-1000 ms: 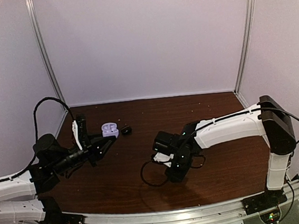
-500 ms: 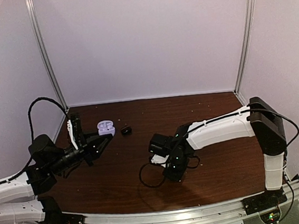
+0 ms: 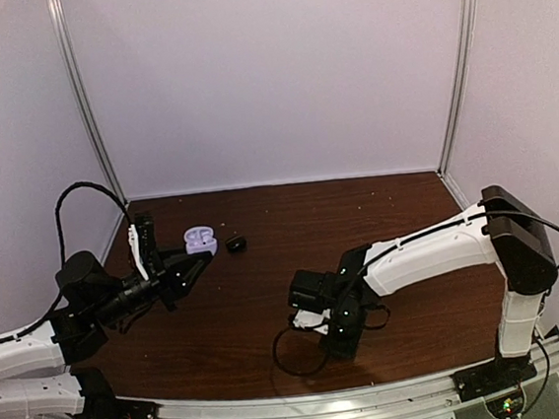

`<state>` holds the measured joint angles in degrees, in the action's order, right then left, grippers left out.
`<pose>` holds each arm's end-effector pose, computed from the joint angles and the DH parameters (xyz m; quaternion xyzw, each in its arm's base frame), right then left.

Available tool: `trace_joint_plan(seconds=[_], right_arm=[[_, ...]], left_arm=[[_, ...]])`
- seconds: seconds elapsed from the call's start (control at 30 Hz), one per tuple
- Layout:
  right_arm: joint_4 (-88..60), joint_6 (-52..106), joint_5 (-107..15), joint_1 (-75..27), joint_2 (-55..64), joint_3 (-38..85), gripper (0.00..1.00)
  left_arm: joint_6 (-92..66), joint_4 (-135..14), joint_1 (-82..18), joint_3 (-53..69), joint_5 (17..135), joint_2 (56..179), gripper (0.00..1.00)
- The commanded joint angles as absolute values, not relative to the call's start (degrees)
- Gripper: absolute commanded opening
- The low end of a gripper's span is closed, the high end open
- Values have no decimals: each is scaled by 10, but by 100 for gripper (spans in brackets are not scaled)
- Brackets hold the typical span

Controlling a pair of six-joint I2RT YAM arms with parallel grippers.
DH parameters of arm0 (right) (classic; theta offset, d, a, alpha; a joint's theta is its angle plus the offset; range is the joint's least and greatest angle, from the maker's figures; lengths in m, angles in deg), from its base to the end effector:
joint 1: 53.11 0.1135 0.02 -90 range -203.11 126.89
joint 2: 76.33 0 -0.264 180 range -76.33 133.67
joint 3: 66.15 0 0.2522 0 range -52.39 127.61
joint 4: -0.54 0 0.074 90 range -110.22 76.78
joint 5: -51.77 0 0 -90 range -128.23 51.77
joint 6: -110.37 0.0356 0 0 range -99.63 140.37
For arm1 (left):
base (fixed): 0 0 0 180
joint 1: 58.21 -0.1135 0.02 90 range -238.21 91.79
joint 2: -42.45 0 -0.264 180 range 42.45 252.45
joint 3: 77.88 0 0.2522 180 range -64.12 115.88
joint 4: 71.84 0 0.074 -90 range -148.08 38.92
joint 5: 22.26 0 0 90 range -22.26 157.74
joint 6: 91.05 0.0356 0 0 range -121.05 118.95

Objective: Insert the wireless bluetooth earbuds into the charging case
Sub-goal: Move the left earbud to the center of the board, then pick up the left earbud from the center of the board.

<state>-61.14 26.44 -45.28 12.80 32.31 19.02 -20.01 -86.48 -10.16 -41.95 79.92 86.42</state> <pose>0.1368 0.3167 0.1543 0.4997 -0.8630 -0.0745 0.0019 0.1200 -0.1447 0.2740 0.2428 0.6204 -0.4687 0.5801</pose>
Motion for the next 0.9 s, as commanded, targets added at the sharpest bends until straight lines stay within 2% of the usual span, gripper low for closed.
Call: trace_joint_plan(seconds=[0.0,0.27,0.87], right_arm=[[-647,263,-453,133,313,197,37],[-671,264,-425,134,325,213,38],[-676,245,-436,133,360,237,23]], left_arm=[[-192,-886,-104,-415,801,870,0],[-192,-885,-104,-414,803,871,0],[-184,-868,-104,-413,793,856,0]])
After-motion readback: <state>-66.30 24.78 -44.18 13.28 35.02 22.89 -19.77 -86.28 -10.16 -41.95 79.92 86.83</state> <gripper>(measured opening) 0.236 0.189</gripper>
